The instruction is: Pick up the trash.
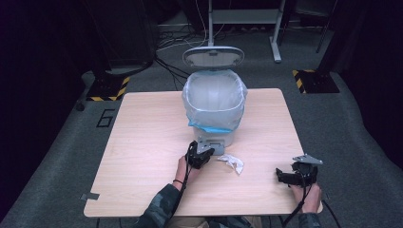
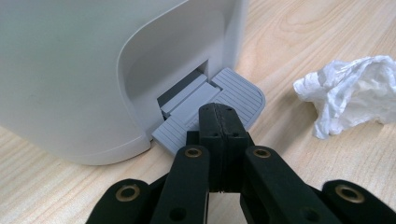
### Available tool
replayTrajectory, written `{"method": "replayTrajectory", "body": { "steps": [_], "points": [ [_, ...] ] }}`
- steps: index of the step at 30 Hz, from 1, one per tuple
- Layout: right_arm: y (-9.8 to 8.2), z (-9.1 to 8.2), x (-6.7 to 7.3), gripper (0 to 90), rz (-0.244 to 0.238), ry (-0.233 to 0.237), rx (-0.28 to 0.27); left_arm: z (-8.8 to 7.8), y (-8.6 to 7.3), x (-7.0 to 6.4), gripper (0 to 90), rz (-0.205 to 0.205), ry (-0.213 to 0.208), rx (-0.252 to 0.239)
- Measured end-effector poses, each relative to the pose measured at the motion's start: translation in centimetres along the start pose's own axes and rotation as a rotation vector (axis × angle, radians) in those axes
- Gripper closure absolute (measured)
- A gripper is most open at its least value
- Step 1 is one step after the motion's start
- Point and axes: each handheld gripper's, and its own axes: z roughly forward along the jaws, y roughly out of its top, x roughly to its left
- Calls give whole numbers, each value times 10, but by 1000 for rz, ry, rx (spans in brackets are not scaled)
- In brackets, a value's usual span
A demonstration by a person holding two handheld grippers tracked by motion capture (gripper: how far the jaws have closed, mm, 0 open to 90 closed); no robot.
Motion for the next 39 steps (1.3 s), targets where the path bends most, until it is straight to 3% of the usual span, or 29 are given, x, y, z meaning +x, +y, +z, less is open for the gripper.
{"method": "replayTrajectory", "body": {
  "steps": [10, 14, 16, 20, 22, 28, 31, 32, 39],
  "points": [
    [0, 0, 1, 5, 4, -12, 4, 0, 0, 2, 900, -14, -16, 5],
    [1, 0, 3, 0, -2, -37, 4, 0, 0, 2, 900, -18, -17, 2],
    [6, 0, 9, 0, -6, -42, 29, 0, 0, 1, 900, -13, -12, 2],
    [14, -2, 19, 0, -12, 8, 27, 0, 0, 2, 900, -18, -16, 3],
    [22, -1, 33, 0, -25, 62, 17, 0, 0, 2, 900, -20, -18, 1],
    [31, 1, 52, 0, -30, 131, 1, 0, 0, 2, 900, -20, -18, 1],
    [40, 3, 71, 0, -42, 203, -12, 0, 0, 2, 900, -17, -17, 2],
    [40, 3, 71, 0, -42, 203, -12, 0, 0, 2, 900, -17, -17, 2],
    [57, 14, 109, 0, -112, 291, 17, 0, 0, 2, 900, -23, -18, -2]
  ]
}}
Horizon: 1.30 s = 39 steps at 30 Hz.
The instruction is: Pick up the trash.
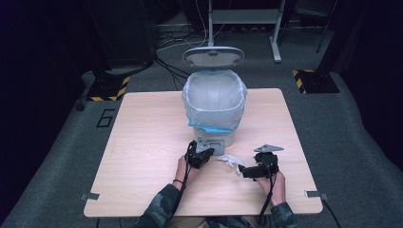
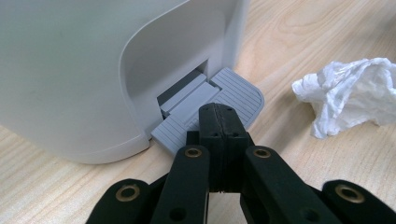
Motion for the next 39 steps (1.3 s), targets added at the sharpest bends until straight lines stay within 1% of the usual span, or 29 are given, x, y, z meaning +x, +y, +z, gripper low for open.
{"method": "replayTrajectory", "body": {
  "steps": [2, 3, 4, 5, 7, 8, 9, 13, 14, 15, 16, 17, 18, 19, 20, 22, 23, 24, 26, 27, 28, 29, 30, 31, 32, 33, 34, 36, 39],
  "points": [
    [4, 7, 8, 0, -12, 13, 15, 0, 0, 0, 900, 4, 1, 2],
    [6, 11, 11, 0, -29, 14, 20, 0, 0, 0, 900, 4, 1, 3],
    [6, 11, 11, 0, -29, 14, 20, 0, 0, 0, 900, 4, 1, 3],
    [8, 14, 14, 0, -26, 18, 30, 0, 0, 0, 900, 3, 1, 1],
    [11, 24, 19, 0, -38, 29, 49, 0, 0, 0, 900, 1, 0, -2],
    [12, 26, 20, 0, -35, 34, 58, 0, 0, 0, 900, 0, -2, -3],
    [13, 28, 21, 0, -56, 30, 61, 0, 0, 0, 900, -3, -1, -2],
    [15, 36, 25, 0, -49, 38, 80, 0, 0, 0, 900, -1, -1, -3],
    [15, 37, 25, 0, -57, 38, 82, 0, 0, 0, 900, 2, 3, 0],
    [16, 40, 28, 45, -58, 37, 86, 0, 0, 0, 900, 1, 2, 0],
    [16, 40, 28, 45, -58, 37, 86, 0, 0, 0, 900, 1, 2, 0],
    [17, 42, 29, 124, -71, 46, 81, 0, 0, 0, 900, 1, 0, -2],
    [17, 42, 29, 142, -69, 45, 74, 0, 0, 0, 900, -2, -2, -3],
    [17, 42, 29, 163, -88, 52, 73, 0, 0, 1, 900, -10, -5, -1],
    [17, 42, 29, 163, -88, 52, 73, 0, 0, 1, 900, -10, -5, -1],
    [17, 43, 31, 230, -83, 54, 71, 0, 0, 1, 900, -12, -4, 0],
    [17, 43, 32, 319, -91, 48, 77, 0, 0, 1, 900, -13, -4, -1],
    [17, 43, 32, 350, -94, 47, 79, 0, 0, 0, 900, -10, -1, -3],
    [16, 42, 31, 456, -94, 42, 73, 0, 0, 0, 900, -6, 1, -2],
    [16, 42, 31, 494, -89, 35, 73, 0, 0, 0, 900, -5, 2, -1],
    [16, 42, 31, 494, -89, 35, 73, 0, 0, 0, 900, -5, 2, -1],
    [15, 43, 29, 600, -95, 55, 86, 0, 0, 0, 900, -11, 0, -3],
    [15, 43, 29, 600, -95, 55, 86, 0, 0, 0, 900, -11, 0, -3],
    [14, 42, 27, 701, -103, 53, 81, 0, 0, 0, 900, -13, -1, -2],
    [14, 42, 26, 727, -100, 54, 80, 0, 0, 0, 900, -14, -2, 0],
    [14, 42, 26, 727, -100, 54, 80, 0, 0, 0, 900, -14, -2, 0],
    [13, 41, 25, 775, -95, 59, 77, 0, 0, 0, 900, -15, -2, 0],
    [13, 42, 25, 792, -85, 61, 70, 0, 0, 0, 900, -15, -2, -2],
    [13, 39, 23, 814, -98, 51, 55, 0, 0, 0, 900, -14, -5, 1]
  ]
}}
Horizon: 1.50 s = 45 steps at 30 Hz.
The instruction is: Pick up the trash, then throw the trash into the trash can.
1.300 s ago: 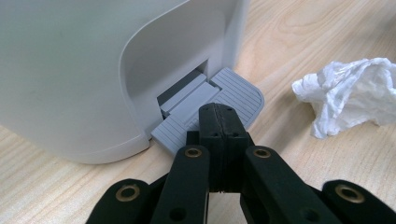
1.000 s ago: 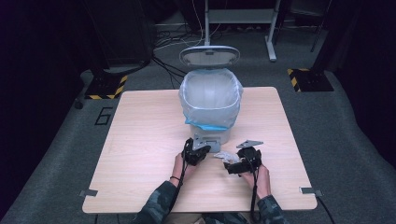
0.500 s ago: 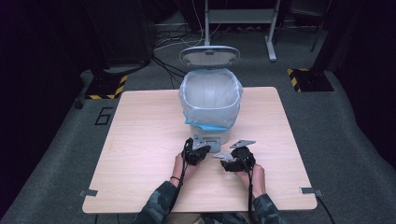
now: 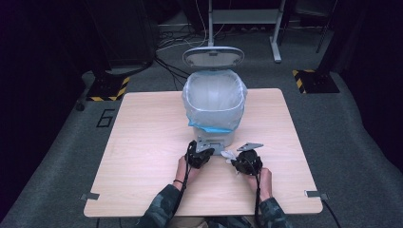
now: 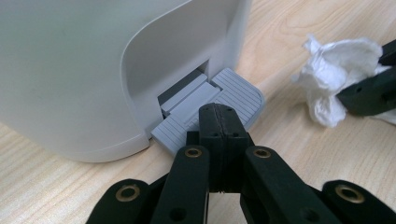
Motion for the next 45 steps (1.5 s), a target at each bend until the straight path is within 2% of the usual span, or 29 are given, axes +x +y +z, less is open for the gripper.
{"method": "replayTrajectory", "body": {
  "steps": [2, 11, 13, 26, 29, 33, 45],
  "points": [
    [0, -4, -2, 819, 19, 4, -12, 0, 0, 0, 900, -2, -1, 3],
    [4, -15, -8, 824, 29, 14, -31, 0, 0, 2, 900, -5, -2, -1],
    [6, -19, -10, 825, 16, 14, -42, 0, 0, 2, 900, -5, -1, -1],
    [20, -42, -17, 840, 15, 48, -48, 0, 0, 2, 900, -14, -4, -2],
    [23, -49, -20, 841, 1, 50, -48, 0, 0, 2, 900, -15, -5, 0],
    [27, -57, -22, 841, 17, 72, -60, 0, 0, 2, 900, -15, -5, -2],
    [40, -85, -24, 841, -25, 69, -68, 0, 0, 2, 900, -15, -5, -2]
  ]
}}
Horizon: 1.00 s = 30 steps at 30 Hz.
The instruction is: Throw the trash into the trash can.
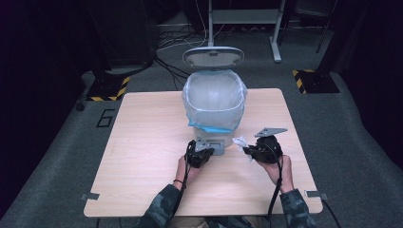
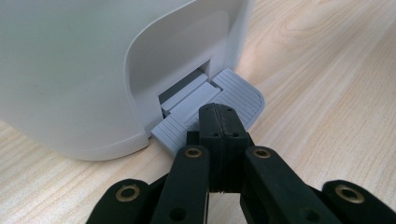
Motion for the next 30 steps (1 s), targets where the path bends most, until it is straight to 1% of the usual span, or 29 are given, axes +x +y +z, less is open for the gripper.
{"method": "replayTrajectory", "body": {
  "steps": [7, 8, 9, 12, 13, 14, 15, 16, 20, 23, 24, 26, 30],
  "points": [
    [8, -12, -1, 841, -20, -7, -5, 0, 0, -1, 900, 4, 6, -1],
    [11, -17, 0, 842, -27, -15, -3, 0, 0, -1, 900, 4, 5, -1],
    [11, -17, 0, 842, -27, -15, -3, 0, 0, -1, 900, 3, 5, 0],
    [16, -24, 1, 843, -46, -18, -8, 0, 0, -1, 900, 2, 4, -1],
    [19, -28, 2, 844, -54, -26, -9, 0, 0, -1, 900, 3, 5, 0],
    [20, -29, 2, 844, -50, -33, -5, 0, 0, -1, 900, 4, 5, 0],
    [20, -29, 2, 844, -50, -33, -5, 0, 0, -1, 900, 4, 5, 0],
    [23, -33, 1, 844, -46, -27, -8, 0, 0, 0, 900, 3, 4, 1],
    [28, -39, 2, 844, -56, -21, -15, 0, 0, -1, 900, 3, 5, 0],
    [33, -44, 1, 844, -66, -26, -11, 0, 0, -1, 900, 3, 2, 2],
    [34, -46, 1, 844, -61, -28, -14, 0, 0, -1, 900, 3, 2, 2],
    [35, -47, 0, 844, -65, -28, -16, 0, 0, 0, 900, 3, -1, 3],
    [40, -57, -2, 844, -63, -27, -24, 0, 0, -1, 900, 3, 1, 2]
  ]
}}
